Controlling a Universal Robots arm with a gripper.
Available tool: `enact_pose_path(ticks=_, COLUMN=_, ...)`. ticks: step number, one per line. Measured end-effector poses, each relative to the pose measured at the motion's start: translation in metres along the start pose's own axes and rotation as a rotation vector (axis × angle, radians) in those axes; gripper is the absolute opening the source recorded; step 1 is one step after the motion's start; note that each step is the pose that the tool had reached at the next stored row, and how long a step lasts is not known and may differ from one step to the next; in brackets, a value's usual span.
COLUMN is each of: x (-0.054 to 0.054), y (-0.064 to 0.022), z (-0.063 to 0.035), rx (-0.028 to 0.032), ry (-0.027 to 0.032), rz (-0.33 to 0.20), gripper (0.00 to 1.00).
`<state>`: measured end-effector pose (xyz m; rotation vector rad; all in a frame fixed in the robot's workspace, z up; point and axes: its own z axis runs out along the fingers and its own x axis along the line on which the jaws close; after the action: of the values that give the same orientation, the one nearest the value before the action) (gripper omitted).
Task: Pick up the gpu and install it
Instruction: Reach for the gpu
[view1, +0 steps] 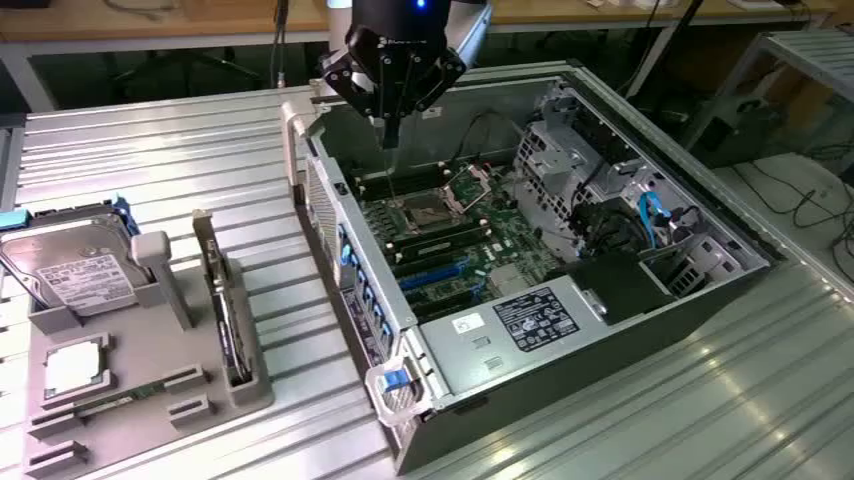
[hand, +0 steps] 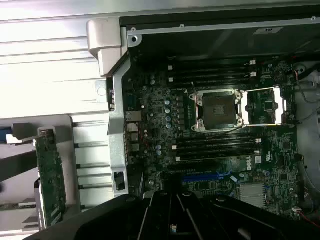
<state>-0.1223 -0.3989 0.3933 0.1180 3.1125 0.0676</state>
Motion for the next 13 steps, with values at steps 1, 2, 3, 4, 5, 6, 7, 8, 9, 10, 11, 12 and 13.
enact_pose_path(ticks=1, x=0.0004, y=0.0000, z=0.0000, rx=0.0000, ry=0.0000, rz=0.000, gripper=0.11)
enact_pose_path(ticks=2, x=0.0008, y=-0.0001, z=0.0000, rx=0.0000, ry=0.0000, rz=0.000, gripper=0.11)
enact_pose_path(ticks=3, x=0.0013, y=-0.0001, z=0.0000, rx=-0.0001, ry=0.0000, rz=0.000, gripper=0.11)
enact_pose_path(ticks=4, x=0.0018, y=-0.0001, z=0.0000, rx=0.0000, ry=0.0000, rz=0.000, gripper=0.11)
enact_pose_path(ticks=5, x=0.0021, y=-0.0002, z=-0.0001, rx=0.0000, ry=0.0000, rz=0.000, gripper=0.11)
enact_pose_path(ticks=6, x=0.0026, y=-0.0002, z=-0.0001, rx=0.0000, ry=0.0000, rz=0.000, gripper=0.11)
enact_pose_path(ticks=7, x=0.0031, y=-0.0002, z=-0.0001, rx=0.0000, ry=0.0000, rz=0.000, gripper=0.11)
enact_pose_path(ticks=8, x=0.0036, y=-0.0003, z=-0.0001, rx=0.0000, ry=0.0000, rz=0.000, gripper=0.11)
enact_pose_path(ticks=9, x=0.0039, y=-0.0003, z=-0.0001, rx=0.0001, ry=0.0000, rz=0.000, gripper=0.11)
enact_pose_path(ticks=10, x=0.0042, y=-0.0003, z=-0.0001, rx=0.0000, ry=0.0000, rz=0.000, gripper=0.11)
enact_pose_path(ticks=11, x=0.0046, y=-0.0004, z=-0.0001, rx=0.0000, ry=0.0000, rz=0.000, gripper=0.11)
enact_pose_path(ticks=12, x=0.0050, y=-0.0004, z=-0.0001, rx=0.0000, ry=0.0000, rz=0.000, gripper=0.11)
enact_pose_path(ticks=13, x=0.0053, y=-0.0004, z=-0.0001, rx=0.0000, ry=0.0000, rz=0.000, gripper=0.11)
